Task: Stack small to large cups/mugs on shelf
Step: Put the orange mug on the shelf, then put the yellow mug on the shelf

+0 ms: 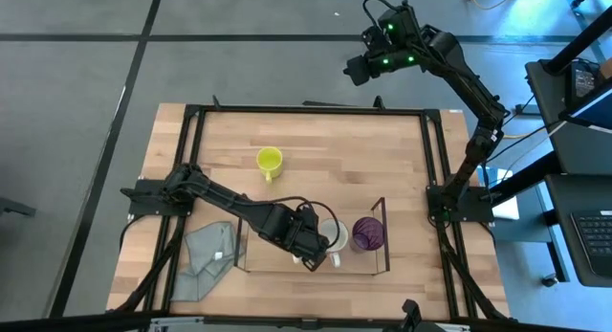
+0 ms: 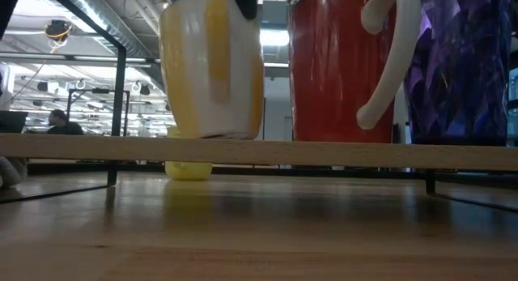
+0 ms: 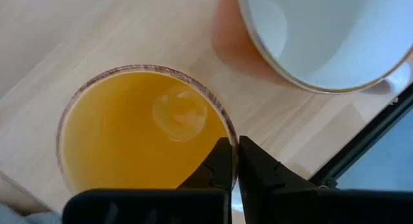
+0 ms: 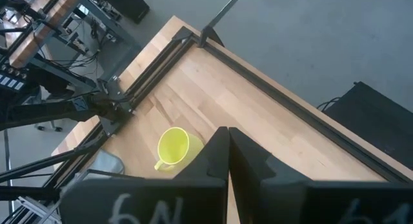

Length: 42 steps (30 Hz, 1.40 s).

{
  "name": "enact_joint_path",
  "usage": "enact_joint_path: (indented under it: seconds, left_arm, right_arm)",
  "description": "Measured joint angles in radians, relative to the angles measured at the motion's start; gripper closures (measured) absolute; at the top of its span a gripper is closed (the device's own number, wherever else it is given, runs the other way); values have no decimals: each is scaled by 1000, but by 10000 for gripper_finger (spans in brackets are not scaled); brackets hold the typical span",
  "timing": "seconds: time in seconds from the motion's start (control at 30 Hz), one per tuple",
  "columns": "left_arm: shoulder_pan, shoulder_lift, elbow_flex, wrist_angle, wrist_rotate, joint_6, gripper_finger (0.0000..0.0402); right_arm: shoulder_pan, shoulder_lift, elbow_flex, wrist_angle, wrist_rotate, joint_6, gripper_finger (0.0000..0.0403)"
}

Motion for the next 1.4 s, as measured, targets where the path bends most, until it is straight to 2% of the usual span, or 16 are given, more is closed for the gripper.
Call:
enact_joint_path:
  seconds: [0.3,0.6,1.13,1.4]
  left_arm:
    - [-3,3,0,3,-9,-2,398]
    - [-5,3,0,29,-35,-22,356]
    - [-25,-4,0,47,-37,-45,346]
    - [-33,-55,0,43,-123,-48,343]
  right_arm:
    - [0,0,0,-24,0,-7,395]
    - [0,0,0,-29,0,-8,395]
    - [0,0,0,-76,-1,-8,395]
    - [0,0,0,-82,-4,-4,395]
